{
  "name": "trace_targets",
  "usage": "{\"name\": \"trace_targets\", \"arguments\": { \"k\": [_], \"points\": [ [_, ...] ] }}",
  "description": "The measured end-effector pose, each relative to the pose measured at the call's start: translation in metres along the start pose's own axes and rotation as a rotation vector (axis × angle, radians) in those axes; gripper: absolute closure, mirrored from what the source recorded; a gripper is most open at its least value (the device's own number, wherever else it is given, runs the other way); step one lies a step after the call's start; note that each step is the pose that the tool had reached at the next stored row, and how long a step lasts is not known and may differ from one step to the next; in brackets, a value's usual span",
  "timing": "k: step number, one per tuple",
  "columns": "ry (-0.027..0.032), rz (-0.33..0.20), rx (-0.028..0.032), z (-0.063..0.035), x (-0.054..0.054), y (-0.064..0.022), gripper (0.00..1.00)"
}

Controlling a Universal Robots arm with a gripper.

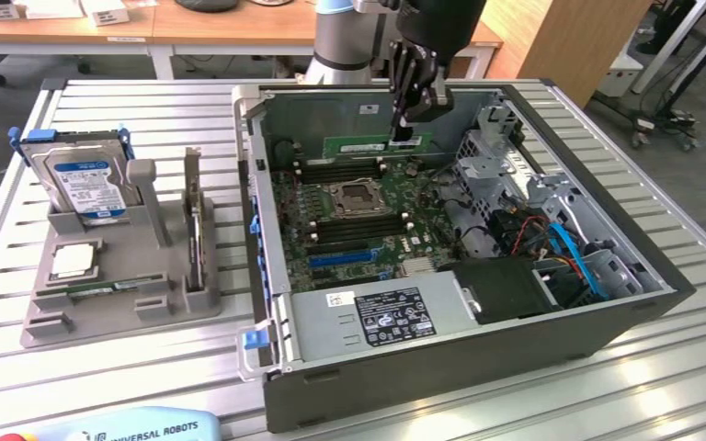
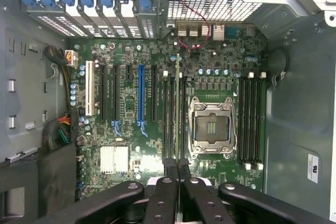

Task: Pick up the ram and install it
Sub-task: 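Pick up the ram and move it above insertion slot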

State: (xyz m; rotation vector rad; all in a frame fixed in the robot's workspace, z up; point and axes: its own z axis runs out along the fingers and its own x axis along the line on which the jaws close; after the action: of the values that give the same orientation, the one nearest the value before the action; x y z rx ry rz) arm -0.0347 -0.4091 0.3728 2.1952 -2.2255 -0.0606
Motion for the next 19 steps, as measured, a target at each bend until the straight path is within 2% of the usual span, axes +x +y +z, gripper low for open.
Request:
{"name": "trace_targets", "arguments": {
  "k": [13, 19],
  "points": [
    [-0.0003, 0.008, 0.0002, 0.002, 0.0, -0.0005, 0.89],
    [-0.0004, 0.008, 0.0002, 0.0019, 0.0, -0.0048, 0.89]
  ]
}}
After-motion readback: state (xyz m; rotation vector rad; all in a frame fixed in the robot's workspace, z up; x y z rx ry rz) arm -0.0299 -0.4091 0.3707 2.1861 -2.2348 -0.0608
